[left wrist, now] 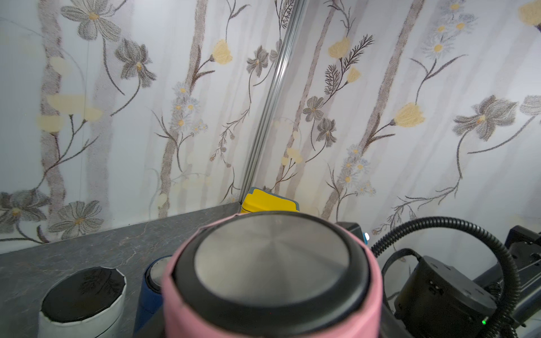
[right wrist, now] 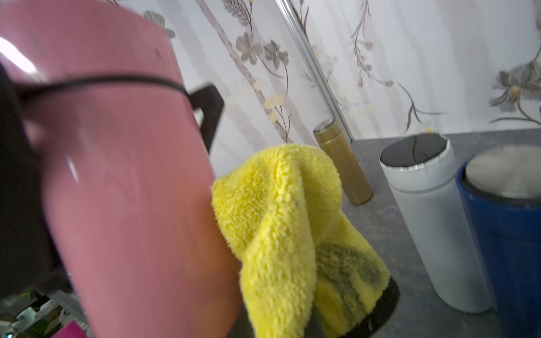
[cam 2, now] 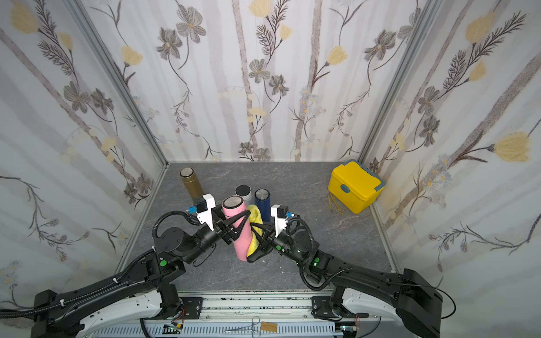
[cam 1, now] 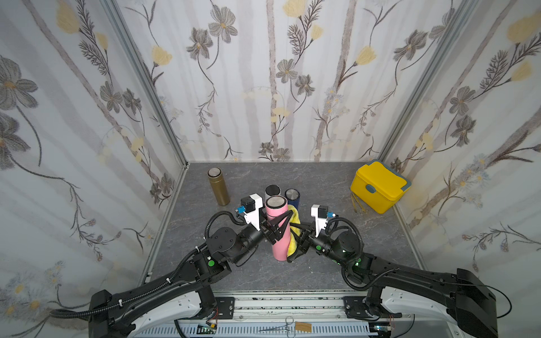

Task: Wipe the surface of the thermos
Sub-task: Wipe the dirt from the surface of the thermos.

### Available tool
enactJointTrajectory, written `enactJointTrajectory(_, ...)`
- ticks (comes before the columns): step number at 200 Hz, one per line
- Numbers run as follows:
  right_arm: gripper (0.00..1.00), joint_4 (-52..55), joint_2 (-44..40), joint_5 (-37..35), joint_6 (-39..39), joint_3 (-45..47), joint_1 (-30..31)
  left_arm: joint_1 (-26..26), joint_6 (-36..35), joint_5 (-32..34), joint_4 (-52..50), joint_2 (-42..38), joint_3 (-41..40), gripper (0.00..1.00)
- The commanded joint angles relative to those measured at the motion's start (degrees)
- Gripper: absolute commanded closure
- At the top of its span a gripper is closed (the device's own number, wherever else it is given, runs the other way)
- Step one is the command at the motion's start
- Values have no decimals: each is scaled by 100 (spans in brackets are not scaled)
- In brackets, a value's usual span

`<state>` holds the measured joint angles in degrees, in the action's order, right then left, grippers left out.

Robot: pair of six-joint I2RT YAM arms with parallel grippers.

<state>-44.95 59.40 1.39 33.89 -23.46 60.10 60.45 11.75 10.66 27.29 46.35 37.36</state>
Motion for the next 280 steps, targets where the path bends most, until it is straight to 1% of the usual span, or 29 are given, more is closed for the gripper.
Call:
enactJointTrajectory(1, 100, -530, -114, 81, 266, 491, 9, -11, -746, 204, 801, -288, -322, 100)
enactJointTrajectory(5, 100, -604, -138, 83, 275, 575, 6, -15, -861, 99, 866, -363, -407, 100)
enactJointTrajectory(15, 100, -755, -226, 89, 284, 716, 8, -19, -1164, -394, 1006, -543, -600, 100)
enactJointTrajectory(28, 100, -548, -420, 79, 199, 557, 4, -23, -1305, -743, 1127, -706, -744, 100)
enactJointTrajectory(45, 100, 12, -630, 124, 10, 5, 7, -33, -1356, -877, 1182, -768, -800, 100)
enactJointTrajectory(57, 100, 282, -662, 279, -115, -408, 6, -24, -1588, -1107, 1350, -752, -942, 100)
enactJointTrajectory(70, 100, 198, -567, 478, -121, -611, 7, -32, -1869, -1316, 1658, -712, -1133, 100)
enactJointTrajectory(85, 100, -127, -341, 644, 35, -570, 9, -113, -2072, -1457, 1992, -609, -1308, 100)
enactJointTrajectory(97, 100, -489, -114, 706, 201, -332, 12, -263, -2137, -1678, 2173, -493, -1382, 100)
enactJointTrajectory(108, 100, -933, 102, 696, 380, 10, 12, -453, -2139, -2078, 2443, -374, -1499, 100)
enactJointTrajectory(136, 100, -2103, 576, 567, 730, 862, -3, -1077, -1747, -2996, 3054, 61, -1610, 100)
enactJointTrajectory(149, 100, -2062, 487, 610, 692, 899, -41, -1368, -1565, -3381, 3243, 326, -1567, 100)
enactJointTrajectory(168, 100, -1352, 22, 557, 427, 556, -44, -1551, -1656, -3963, 3750, 571, -1707, 100)
enactJointTrajectory(180, 100, -765, -271, 420, 303, 254, -42, -1567, -1698, -4132, 4129, 655, -1837, 100)
enactJointTrajectory(189, 100, -422, -431, 319, 187, 45, -42, -1567, -1715, -4210, 4199, 699, -1849, 100)
enactJointTrajectory(204, 100, -310, -525, 397, 91, -116, -43, -1585, -1839, -4352, 4098, 788, -1775, 100)
enactJointTrajectory(218, 100, -476, -425, 505, 134, -55, -42, -1615, -1984, -4480, 4179, 890, -1795, 100)
enactJointTrajectory(233, 100, -758, -123, 464, 296, 181, -42, -1648, -2095, -4656, 4440, 998, -1877, 100)
enactJointTrajectory(248, 100, -1340, 276, 442, 517, 575, -50, -1689, -2095, -4859, 4681, 1053, -1949, 100)
enactJointTrajectory(266, 100, -2067, 602, 495, 616, 926, -71, -1719, -2112, -4968, 4650, 1076, -1942, 100)
enactJointTrajectory(280, 100, -1845, 489, 514, 530, 798, -86, -1750, -2143, -5053, 4619, 1104, -1931, 100)
